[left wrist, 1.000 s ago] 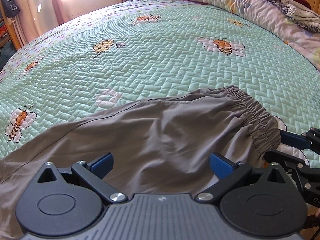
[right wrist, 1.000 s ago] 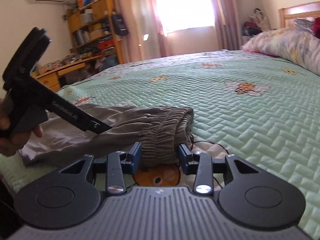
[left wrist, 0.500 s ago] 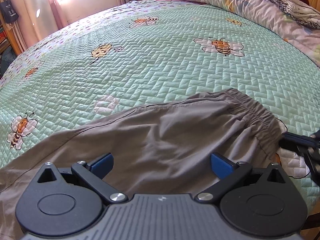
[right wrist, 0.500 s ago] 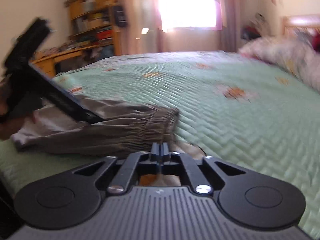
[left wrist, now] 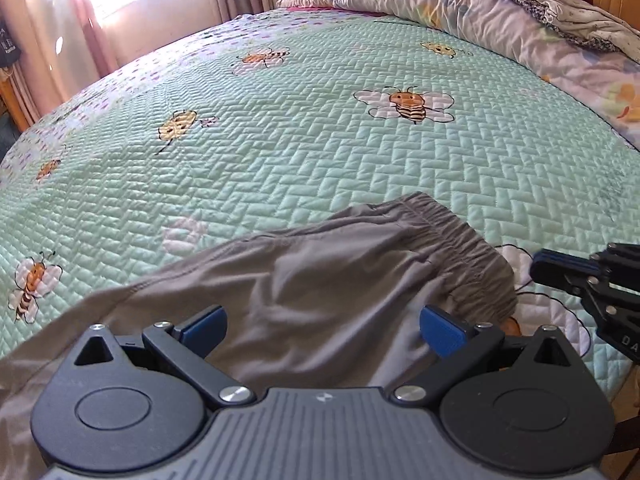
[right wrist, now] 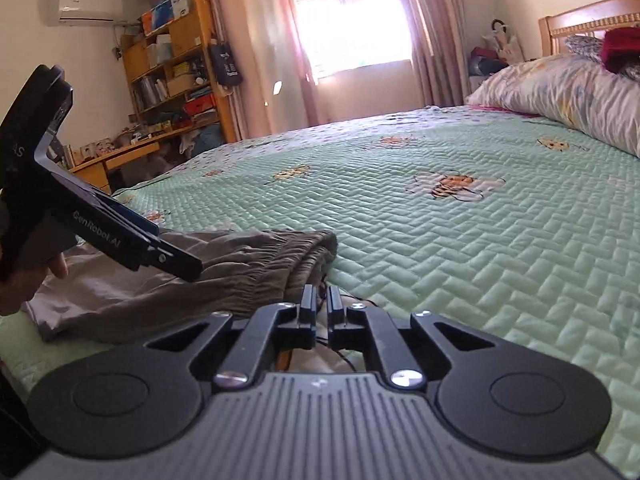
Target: Fold clothes
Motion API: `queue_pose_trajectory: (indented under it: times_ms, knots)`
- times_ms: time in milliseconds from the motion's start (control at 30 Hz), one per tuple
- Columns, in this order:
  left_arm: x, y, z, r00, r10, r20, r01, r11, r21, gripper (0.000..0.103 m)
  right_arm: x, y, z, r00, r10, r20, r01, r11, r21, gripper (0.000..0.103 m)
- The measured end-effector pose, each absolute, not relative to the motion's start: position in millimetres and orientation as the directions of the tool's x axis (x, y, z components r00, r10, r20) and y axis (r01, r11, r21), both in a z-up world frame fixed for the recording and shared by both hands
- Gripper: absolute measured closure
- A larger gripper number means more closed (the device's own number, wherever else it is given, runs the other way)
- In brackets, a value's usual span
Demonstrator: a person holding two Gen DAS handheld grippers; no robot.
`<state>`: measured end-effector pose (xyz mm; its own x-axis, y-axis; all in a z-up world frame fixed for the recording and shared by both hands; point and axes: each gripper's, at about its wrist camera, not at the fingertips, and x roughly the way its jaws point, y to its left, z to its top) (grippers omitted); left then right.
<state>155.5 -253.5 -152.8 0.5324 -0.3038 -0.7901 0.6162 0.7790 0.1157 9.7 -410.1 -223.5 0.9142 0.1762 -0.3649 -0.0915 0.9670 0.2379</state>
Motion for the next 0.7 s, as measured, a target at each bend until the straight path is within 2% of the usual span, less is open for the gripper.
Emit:
queue_pose_trajectory:
  times_ms: [67, 133, 167, 233, 333, 467, 533, 700]
  knots:
    - [152.5, -253.3, -152.4, 0.536, -0.304, -0.787, 0.617, 0.778, 0.12, 0.001, 7.5, -406.0, -224.2, 0.912, 0.207, -0.354, -0.121, 0.961, 0.25, 0.087]
    - [152.1, -253.7, -151.2, 0.538, -0.304, -0.786, 0.619, 0.776, 0.124, 0.001, 4.9, -401.3, -226.8, 0.911, 0.218, -0.349, -0.135, 0.96, 0.247, 0.066]
    - [152.2, -253.7, -150.5, 0.54, -0.303, -0.785, 0.618, 0.776, 0.126, 0.001, 5.0, -399.7, -228.1, 0.913, 0.211, -0.349, -0.134, 0.963, 0.234, 0.061]
    - [152.8, -252.7, -148.7, 0.542, -0.305, -0.783, 0.615, 0.779, 0.122, 0.001, 6.6, -397.4, -229.0, 0.913, 0.201, -0.354, -0.131, 0.969, 0.211, 0.043]
    - [153.9, -249.0, -147.6, 0.534, -0.307, -0.788, 0.607, 0.788, 0.105, 0.001, 10.3, -394.5, -227.4, 0.911, 0.224, -0.347, -0.161, 0.966, 0.202, 0.041]
    - [155.3, -242.7, -146.9, 0.539, -0.3, -0.787, 0.589, 0.802, 0.097, 0.001, 14.9, -377.3, -227.1, 0.91, 0.182, -0.374, -0.155, 0.983, 0.101, 0.043]
    - [156.6, -239.3, -147.1, 0.54, -0.296, -0.788, 0.582, 0.808, 0.096, 0.001, 18.7, -373.1, -229.3, 0.899, 0.183, -0.399, -0.152, 0.982, 0.108, 0.056]
    - [160.5, -231.5, -148.6, 0.539, -0.277, -0.795, 0.56, 0.823, 0.093, 0.001, 21.4, -366.4, -229.8, 0.897, 0.182, -0.402, -0.154, 0.983, 0.1, 0.054]
